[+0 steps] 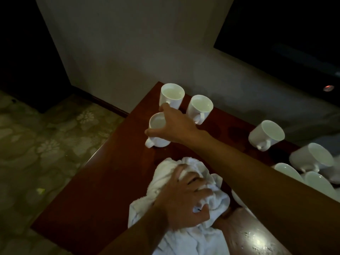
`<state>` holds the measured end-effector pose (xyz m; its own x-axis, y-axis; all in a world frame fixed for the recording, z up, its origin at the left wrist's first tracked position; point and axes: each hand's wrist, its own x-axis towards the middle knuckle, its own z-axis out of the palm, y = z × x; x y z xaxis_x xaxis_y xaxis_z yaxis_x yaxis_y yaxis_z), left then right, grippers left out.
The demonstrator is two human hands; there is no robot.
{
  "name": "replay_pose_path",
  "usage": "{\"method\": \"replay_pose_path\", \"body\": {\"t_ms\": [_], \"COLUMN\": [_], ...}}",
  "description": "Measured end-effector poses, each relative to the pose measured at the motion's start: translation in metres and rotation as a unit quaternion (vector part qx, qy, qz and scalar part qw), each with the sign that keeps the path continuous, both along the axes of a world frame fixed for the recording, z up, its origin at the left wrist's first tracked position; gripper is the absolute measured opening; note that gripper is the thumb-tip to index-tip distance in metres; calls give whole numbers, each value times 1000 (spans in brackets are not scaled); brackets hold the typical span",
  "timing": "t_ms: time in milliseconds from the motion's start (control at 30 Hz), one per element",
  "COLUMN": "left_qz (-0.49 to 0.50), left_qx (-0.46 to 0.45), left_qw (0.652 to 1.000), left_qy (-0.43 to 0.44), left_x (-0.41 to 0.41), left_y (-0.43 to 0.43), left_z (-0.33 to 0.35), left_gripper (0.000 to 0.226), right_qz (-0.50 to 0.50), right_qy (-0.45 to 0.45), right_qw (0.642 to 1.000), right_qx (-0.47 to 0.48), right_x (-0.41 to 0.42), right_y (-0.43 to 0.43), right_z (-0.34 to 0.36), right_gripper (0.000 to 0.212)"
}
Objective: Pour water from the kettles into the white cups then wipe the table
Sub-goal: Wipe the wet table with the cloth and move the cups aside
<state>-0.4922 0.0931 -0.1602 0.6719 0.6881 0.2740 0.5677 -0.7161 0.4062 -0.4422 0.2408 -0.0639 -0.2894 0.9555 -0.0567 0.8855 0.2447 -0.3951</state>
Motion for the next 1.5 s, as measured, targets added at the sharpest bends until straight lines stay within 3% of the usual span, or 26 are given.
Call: {"method": "replay_pose_path", "body": {"t_ms": [200,400,667,833,1000,1167,1500], "left_qz": [9,-3,11,21,-34,-11,9], "left_qx": [4,33,91,28,-14,-39,-46], "left_qw": [1000,998,992,992,984,986,984], "left_qy": [-25,53,81,120,177,160,171], "left_x": [8,17,31,44,29,18,11], "left_y": [0,11,67,98,55,42,20], "left_z": [2,3,43,74,28,17,13], "left_gripper": [30,32,46,60,53,52,55], "right_qz": [-33,-176,-300,-338,-343,-351,-335], "right_qy": [3,-75,-170,-111,-73,-81,-50], "right_qw": [996,972,938,934,934,931,939], "right_qx": [78,138,20,-42,-62,-57,-57], "right_x": [34,147,263,281,288,291,256], "right_y": [-5,-6,-19,-13,-7,-8,-33], "right_z": [17,48,32,15,11,17,24], "right_gripper": [75,68,94,104,106,97,114]}}
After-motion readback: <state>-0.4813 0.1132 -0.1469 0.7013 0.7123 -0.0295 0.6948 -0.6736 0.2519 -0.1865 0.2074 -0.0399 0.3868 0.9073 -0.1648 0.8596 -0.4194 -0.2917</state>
